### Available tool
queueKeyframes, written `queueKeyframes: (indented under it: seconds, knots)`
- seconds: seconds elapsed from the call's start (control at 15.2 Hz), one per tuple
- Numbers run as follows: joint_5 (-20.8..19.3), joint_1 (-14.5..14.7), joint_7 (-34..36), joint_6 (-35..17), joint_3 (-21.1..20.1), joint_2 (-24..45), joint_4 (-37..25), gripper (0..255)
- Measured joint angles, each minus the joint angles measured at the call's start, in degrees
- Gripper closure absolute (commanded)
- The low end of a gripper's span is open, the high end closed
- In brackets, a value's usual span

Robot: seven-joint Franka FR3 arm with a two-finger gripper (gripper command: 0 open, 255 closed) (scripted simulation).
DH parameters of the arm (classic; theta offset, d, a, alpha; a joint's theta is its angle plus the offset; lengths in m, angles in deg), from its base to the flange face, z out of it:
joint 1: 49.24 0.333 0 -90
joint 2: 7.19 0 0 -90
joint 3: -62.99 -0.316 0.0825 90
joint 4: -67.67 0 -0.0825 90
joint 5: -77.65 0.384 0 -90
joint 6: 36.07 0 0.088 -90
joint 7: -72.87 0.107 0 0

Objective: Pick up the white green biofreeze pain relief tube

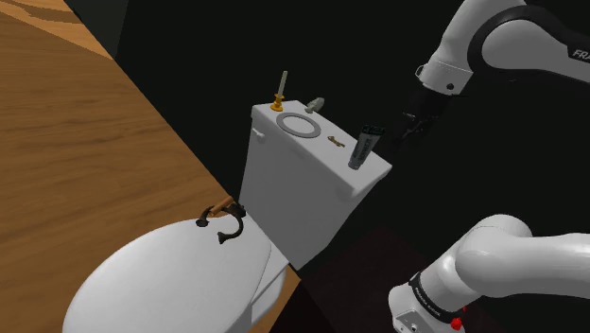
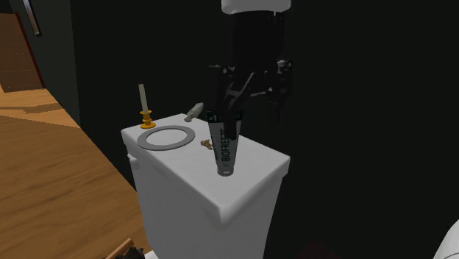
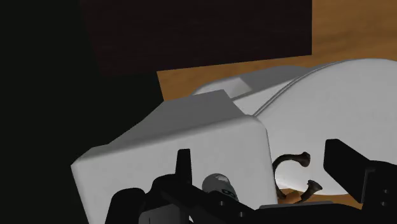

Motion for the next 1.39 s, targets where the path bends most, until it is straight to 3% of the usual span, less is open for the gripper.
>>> queueKeyframes:
  seconds: [0.2,0.66,1.19,1.25,1.39]
  knots:
    - [-1.67,1.38,-5.62,0.46,2.10,2.56,-2.52,0]
    - [-8.23,8.73,-37.93,1.70,11.54,16.05,-15.30,0]
    - [-8.90,9.21,-40.83,-3.18,12.52,16.87,-11.10,0]
    - [-8.89,9.22,-40.80,-3.32,12.50,16.85,-10.94,255]
    - [-8.88,9.23,-40.78,-3.42,12.49,16.84,-10.84,255]
